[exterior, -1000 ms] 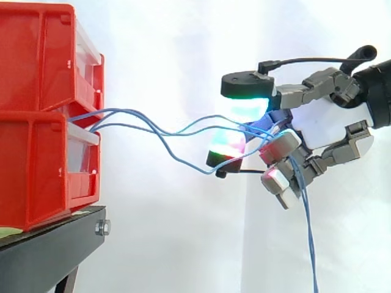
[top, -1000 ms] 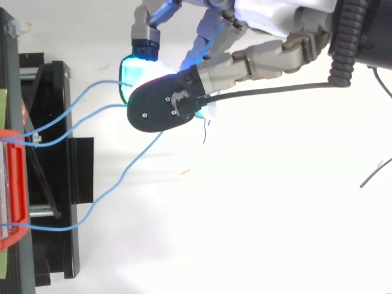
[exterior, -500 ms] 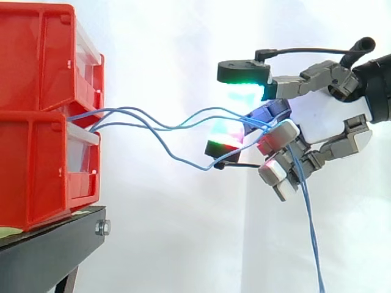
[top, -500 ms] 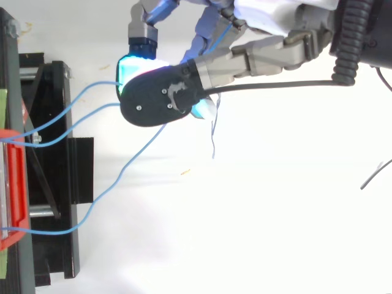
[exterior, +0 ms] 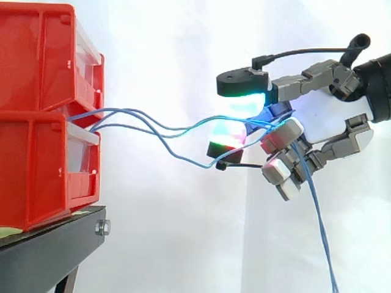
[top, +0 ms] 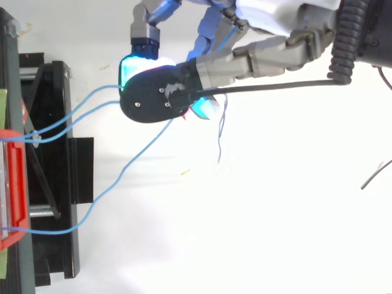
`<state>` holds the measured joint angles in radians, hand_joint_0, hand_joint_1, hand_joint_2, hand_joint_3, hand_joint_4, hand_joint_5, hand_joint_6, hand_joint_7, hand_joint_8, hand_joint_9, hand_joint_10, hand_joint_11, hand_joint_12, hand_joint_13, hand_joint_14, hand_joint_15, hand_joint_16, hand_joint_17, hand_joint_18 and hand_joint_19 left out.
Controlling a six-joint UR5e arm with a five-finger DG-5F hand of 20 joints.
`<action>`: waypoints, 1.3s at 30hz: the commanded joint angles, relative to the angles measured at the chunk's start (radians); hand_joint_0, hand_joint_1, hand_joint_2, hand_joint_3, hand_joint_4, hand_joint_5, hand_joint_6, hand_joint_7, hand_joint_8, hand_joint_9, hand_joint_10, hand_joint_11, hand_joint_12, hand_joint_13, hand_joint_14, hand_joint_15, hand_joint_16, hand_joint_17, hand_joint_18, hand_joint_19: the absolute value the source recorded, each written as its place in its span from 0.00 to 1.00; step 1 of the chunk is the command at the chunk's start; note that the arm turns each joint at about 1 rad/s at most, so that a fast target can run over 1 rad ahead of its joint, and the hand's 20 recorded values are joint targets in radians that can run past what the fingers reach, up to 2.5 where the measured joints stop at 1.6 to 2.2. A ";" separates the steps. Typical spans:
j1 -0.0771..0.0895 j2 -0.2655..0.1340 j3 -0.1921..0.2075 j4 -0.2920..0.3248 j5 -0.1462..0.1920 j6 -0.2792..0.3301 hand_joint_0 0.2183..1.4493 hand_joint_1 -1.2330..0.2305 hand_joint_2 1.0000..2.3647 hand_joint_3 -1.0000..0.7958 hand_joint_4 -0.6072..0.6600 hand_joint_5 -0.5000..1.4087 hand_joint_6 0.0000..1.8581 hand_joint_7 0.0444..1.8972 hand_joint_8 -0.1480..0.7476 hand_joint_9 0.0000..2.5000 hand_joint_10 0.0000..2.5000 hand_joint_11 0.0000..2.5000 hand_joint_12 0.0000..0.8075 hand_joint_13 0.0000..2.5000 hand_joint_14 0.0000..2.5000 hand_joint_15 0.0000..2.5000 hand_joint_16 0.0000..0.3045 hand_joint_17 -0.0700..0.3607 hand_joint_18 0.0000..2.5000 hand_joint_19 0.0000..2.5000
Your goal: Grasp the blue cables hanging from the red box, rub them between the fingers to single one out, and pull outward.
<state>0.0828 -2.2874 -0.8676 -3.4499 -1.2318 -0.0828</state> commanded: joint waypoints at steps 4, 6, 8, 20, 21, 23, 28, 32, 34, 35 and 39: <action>0.000 0.000 0.001 0.000 0.000 0.002 0.34 0.27 0.02 0.53 0.49 0.20 0.50 0.56 0.49 0.56 0.01 0.50 0.47 0.45 0.01 0.31 0.17 0.44 0.37 0.27; 0.000 0.000 0.001 -0.002 0.002 0.003 0.34 0.27 0.02 0.53 0.47 0.20 0.50 0.56 0.49 0.56 0.01 0.50 0.47 0.46 0.01 0.30 0.17 0.44 0.37 0.26; 0.000 0.000 0.002 -0.002 0.002 0.003 0.33 0.28 0.02 0.51 0.49 0.20 0.50 0.55 0.48 0.56 0.01 0.50 0.47 0.46 0.01 0.31 0.17 0.44 0.37 0.27; 0.005 0.000 0.002 -0.002 0.000 0.021 0.25 0.38 0.00 0.28 0.55 0.20 0.48 0.52 0.48 0.55 0.01 0.49 0.49 0.46 0.01 0.31 0.18 0.46 0.37 0.28; 0.006 -0.001 0.002 -0.002 0.002 0.021 0.25 0.38 0.00 0.28 0.55 0.20 0.48 0.51 0.48 0.56 0.01 0.49 0.49 0.46 0.01 0.30 0.19 0.46 0.37 0.28; 0.006 -0.001 0.002 -0.002 0.002 0.020 0.25 0.38 0.00 0.28 0.55 0.20 0.48 0.51 0.49 0.56 0.01 0.49 0.49 0.46 0.01 0.30 0.19 0.46 0.37 0.27; 0.006 0.000 0.002 -0.002 0.002 0.021 0.26 0.38 0.00 0.28 0.55 0.20 0.48 0.52 0.49 0.56 0.01 0.49 0.49 0.45 0.01 0.30 0.18 0.45 0.37 0.28; 0.006 0.000 0.002 -0.002 0.002 0.021 0.30 0.38 0.01 0.34 0.54 0.20 0.48 0.53 0.47 0.56 0.01 0.50 0.47 0.45 0.01 0.31 0.17 0.44 0.36 0.28; 0.008 0.000 0.002 -0.002 0.002 0.021 0.31 0.37 0.01 0.38 0.53 0.20 0.49 0.54 0.48 0.56 0.01 0.49 0.47 0.46 0.01 0.30 0.17 0.44 0.36 0.28; 0.008 0.000 0.002 -0.002 0.002 0.021 0.31 0.36 0.01 0.40 0.53 0.20 0.49 0.54 0.47 0.56 0.01 0.50 0.47 0.46 0.01 0.31 0.17 0.44 0.37 0.28; 0.008 0.000 0.002 0.000 0.000 0.021 0.32 0.30 0.01 0.47 0.53 0.21 0.49 0.54 0.51 0.58 0.01 0.49 0.49 0.47 0.01 0.30 0.18 0.45 0.39 0.26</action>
<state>0.0903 -2.2876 -0.8652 -3.4509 -1.2311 -0.0614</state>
